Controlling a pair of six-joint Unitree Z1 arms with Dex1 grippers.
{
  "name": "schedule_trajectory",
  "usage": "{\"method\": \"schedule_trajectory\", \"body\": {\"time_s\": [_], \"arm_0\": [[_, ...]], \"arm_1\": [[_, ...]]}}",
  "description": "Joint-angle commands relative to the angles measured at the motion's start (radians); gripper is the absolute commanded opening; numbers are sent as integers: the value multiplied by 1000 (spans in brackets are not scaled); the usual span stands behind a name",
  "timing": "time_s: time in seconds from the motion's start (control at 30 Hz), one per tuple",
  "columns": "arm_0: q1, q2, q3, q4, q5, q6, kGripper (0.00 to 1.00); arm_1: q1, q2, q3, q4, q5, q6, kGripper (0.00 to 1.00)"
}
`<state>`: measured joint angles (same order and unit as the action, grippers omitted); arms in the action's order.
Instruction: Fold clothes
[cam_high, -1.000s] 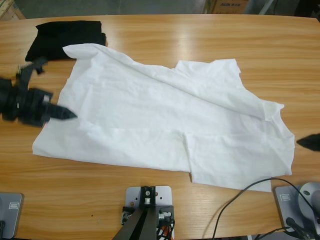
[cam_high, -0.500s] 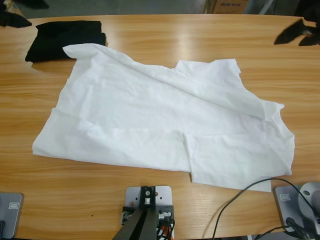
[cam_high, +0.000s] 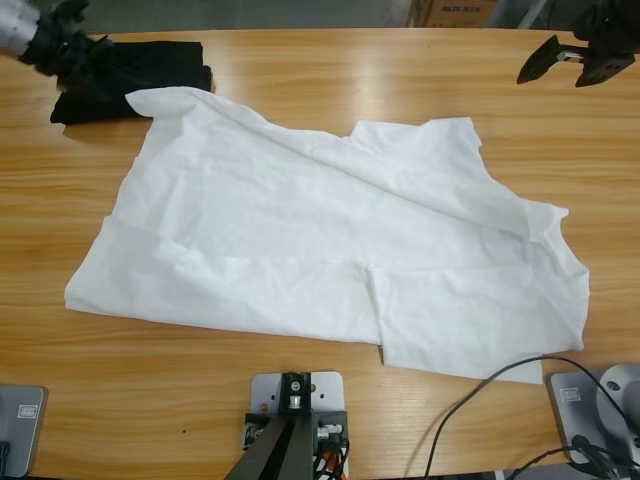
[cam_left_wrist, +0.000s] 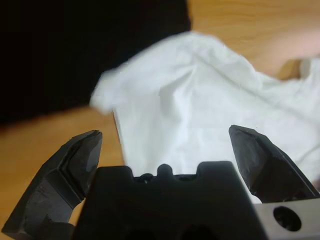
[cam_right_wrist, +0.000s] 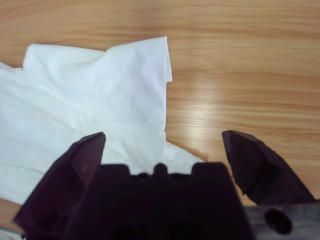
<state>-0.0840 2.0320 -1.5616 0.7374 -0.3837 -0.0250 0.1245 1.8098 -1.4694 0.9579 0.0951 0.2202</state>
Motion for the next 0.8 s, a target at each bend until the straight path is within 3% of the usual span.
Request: {"method": "schedule_trajectory", "body": {"time_s": [0.03, 0.23, 0.43, 0.8], "arm_0": [[-43, 86, -217, 168, 134, 502, 838], [-26, 198, -370, 430, 164, 789, 832], [-27, 301, -482, 483, 197, 789, 830], [-53, 369, -531, 497, 224, 787, 827]], "arm_1": [[-16, 75, 2, -9, 15, -27, 954], [-16, 89, 4, -15, 13, -35, 954], [-16, 100, 6, -16, 6, -51, 950], [-16, 138, -6, -24, 8, -53, 945]]}}
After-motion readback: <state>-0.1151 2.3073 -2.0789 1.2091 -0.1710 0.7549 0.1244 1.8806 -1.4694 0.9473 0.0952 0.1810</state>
